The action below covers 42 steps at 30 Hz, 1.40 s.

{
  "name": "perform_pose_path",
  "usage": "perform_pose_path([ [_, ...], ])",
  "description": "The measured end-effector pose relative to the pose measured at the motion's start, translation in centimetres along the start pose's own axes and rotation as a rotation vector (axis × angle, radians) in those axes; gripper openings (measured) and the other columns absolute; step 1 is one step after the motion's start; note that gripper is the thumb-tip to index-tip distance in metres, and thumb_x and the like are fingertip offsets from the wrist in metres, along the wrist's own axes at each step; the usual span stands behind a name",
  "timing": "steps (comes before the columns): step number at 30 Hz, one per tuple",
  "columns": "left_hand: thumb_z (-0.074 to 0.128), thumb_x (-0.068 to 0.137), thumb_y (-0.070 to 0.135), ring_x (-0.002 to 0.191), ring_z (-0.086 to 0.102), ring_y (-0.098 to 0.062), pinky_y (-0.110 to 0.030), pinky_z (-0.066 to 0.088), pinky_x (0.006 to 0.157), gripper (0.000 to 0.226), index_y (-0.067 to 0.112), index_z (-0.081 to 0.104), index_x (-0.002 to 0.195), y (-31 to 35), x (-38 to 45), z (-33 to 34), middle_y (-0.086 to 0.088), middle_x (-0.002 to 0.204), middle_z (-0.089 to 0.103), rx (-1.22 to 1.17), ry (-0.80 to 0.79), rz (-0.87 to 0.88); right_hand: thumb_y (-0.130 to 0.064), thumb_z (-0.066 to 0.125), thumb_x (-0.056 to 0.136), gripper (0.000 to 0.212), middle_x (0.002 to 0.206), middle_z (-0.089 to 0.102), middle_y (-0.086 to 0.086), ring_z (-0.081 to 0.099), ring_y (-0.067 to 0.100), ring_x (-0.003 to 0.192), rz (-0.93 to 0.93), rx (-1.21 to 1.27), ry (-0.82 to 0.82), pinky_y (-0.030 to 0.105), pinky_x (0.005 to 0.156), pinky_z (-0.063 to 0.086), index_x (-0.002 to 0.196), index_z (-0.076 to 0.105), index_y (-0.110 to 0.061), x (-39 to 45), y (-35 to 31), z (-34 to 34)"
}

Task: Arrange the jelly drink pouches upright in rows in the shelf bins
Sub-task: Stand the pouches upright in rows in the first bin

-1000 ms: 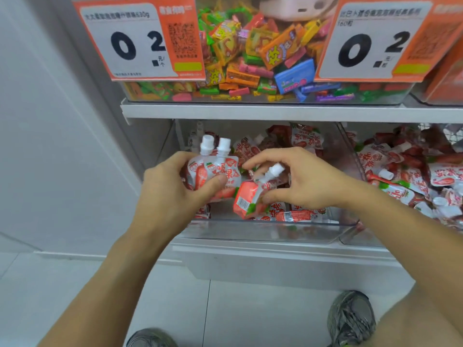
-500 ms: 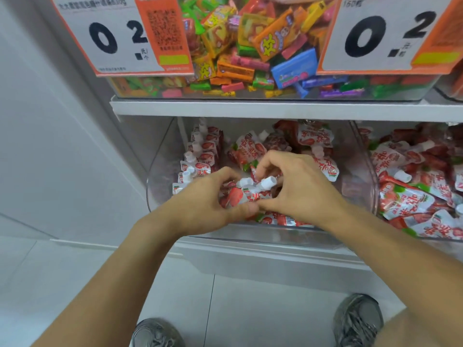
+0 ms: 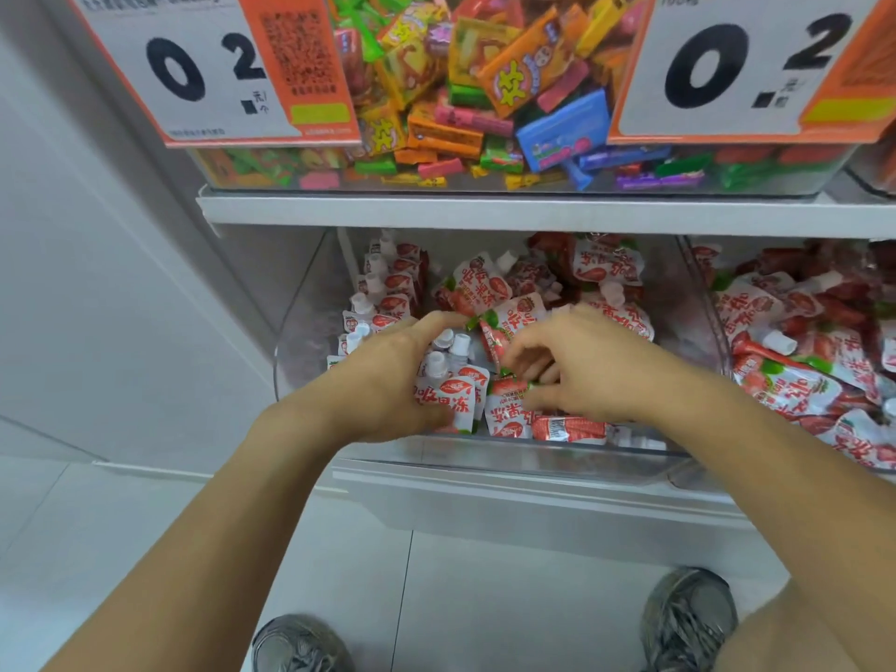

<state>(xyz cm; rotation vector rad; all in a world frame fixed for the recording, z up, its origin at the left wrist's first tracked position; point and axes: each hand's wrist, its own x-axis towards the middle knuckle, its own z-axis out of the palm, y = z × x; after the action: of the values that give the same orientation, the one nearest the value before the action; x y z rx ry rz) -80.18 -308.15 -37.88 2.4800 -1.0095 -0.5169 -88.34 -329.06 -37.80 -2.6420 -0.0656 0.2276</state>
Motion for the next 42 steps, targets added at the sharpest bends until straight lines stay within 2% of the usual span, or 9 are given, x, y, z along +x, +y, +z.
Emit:
perform_pose_path([
  [8, 0.078, 0.077, 0.031, 0.087, 0.062, -0.011, -0.033, 0.055, 0.077, 0.04, 0.039, 0.056, 0.11, -0.2, 0.3, -0.9, 0.012, 0.102, 0.061, -0.081, 0.05, 0.062, -0.073, 0.073, 0.061, 0.074, 0.092, 0.071, -0.002, 0.062, 0.016, 0.085, -0.012, -0.378, -0.054, 0.037, 0.071, 0.056, 0.114, 0.067, -0.022, 1.3, 0.9, 1.5],
  [13, 0.079, 0.077, 0.026, 0.088, 0.062, -0.009, -0.031, 0.055, 0.076, 0.043, 0.041, 0.054, 0.107, -0.4, 0.2, -0.9, 0.011, 0.102, 0.062, -0.086, 0.047, 0.076, -0.048, 0.086, 0.064, 0.058, 0.095, 0.062, 0.003, 0.06, 0.022, 0.085, 0.023, -0.454, -0.109, 0.04, 0.072, 0.056, 0.106, 0.063, -0.015, 2.5, 0.5, 2.3],
  [19, 0.073, 0.082, 0.026, 0.092, 0.06, -0.014, -0.033, 0.054, 0.075, 0.041, 0.043, 0.051, 0.112, -0.5, -0.3, -0.5, 0.006, 0.107, 0.061, -0.091, 0.046, 0.092, -0.052, 0.086, 0.061, 0.059, 0.096, 0.056, 0.003, 0.053, 0.022, 0.089, 0.028, -0.455, -0.116, 0.036, 0.071, 0.051, 0.101, 0.065, -0.014, 2.5, 0.2, 1.6],
  [23, 0.067, 0.088, 0.028, 0.099, 0.056, -0.011, -0.025, 0.048, 0.08, 0.042, 0.045, 0.049, 0.122, -0.4, -0.3, -0.3, 0.008, 0.117, 0.056, -0.034, 0.024, 0.096, -0.015, 0.082, 0.065, 0.051, 0.089, 0.049, -0.004, 0.047, 0.018, 0.08, 0.007, -0.272, -0.025, 0.029, 0.055, 0.037, 0.098, 0.045, -0.029, 0.8, -0.2, -0.1],
  [27, 0.057, 0.094, 0.023, 0.107, 0.049, -0.011, -0.024, 0.043, 0.094, 0.046, 0.046, 0.048, 0.133, 0.2, -0.5, 0.0, 0.012, 0.123, 0.043, 0.051, -0.034, 0.093, -0.04, 0.093, 0.055, 0.074, 0.09, 0.057, -0.011, 0.055, 0.011, 0.073, 0.064, -0.156, 0.062, 0.037, 0.067, 0.05, 0.108, 0.042, -0.039, -1.2, -0.5, -1.8],
  [29, 0.054, 0.096, 0.023, 0.111, 0.048, -0.011, -0.024, 0.04, 0.097, 0.04, 0.044, 0.053, 0.13, 0.4, -0.5, 0.1, 0.012, 0.125, 0.039, 0.091, -0.071, 0.095, -0.052, 0.089, 0.055, 0.073, 0.095, 0.058, -0.017, 0.055, 0.001, 0.076, 0.068, -0.095, 0.153, 0.031, 0.073, 0.05, 0.116, 0.05, -0.042, -1.9, -0.3, -2.6],
  [32, 0.053, 0.096, 0.021, 0.116, 0.046, -0.012, -0.023, 0.038, 0.098, 0.037, 0.041, 0.057, 0.127, 0.5, -0.4, 0.0, 0.013, 0.128, 0.037, 0.101, -0.093, 0.088, -0.059, 0.082, 0.062, 0.037, 0.079, 0.061, -0.023, 0.058, -0.008, 0.075, 0.044, 0.012, 0.281, 0.014, 0.063, 0.045, 0.086, 0.056, -0.047, -2.5, -0.4, -3.0],
  [36, 0.054, 0.095, 0.016, 0.128, 0.038, -0.011, -0.028, 0.036, 0.106, 0.057, 0.043, 0.037, 0.142, 0.7, -0.2, 0.2, 0.013, 0.145, 0.033, 0.116, -0.094, 0.1, -0.047, 0.086, 0.065, 0.041, 0.08, 0.061, -0.022, 0.059, -0.008, 0.071, 0.093, 0.1, 0.385, 0.007, 0.056, 0.043, 0.09, 0.054, -0.039, -2.4, -0.3, -2.3],
  [42, 0.073, 0.082, 0.022, 0.094, 0.053, -0.01, -0.024, 0.047, 0.079, 0.04, 0.037, 0.056, 0.116, 0.9, -0.2, -0.2, 0.013, 0.11, 0.053, 0.115, 0.023, 0.092, -0.04, 0.086, 0.069, 0.046, 0.085, 0.058, -0.034, 0.058, -0.017, 0.081, 0.077, 0.182, 0.394, -0.003, 0.064, 0.041, 0.11, 0.065, -0.039, -1.8, -0.2, -1.9],
])
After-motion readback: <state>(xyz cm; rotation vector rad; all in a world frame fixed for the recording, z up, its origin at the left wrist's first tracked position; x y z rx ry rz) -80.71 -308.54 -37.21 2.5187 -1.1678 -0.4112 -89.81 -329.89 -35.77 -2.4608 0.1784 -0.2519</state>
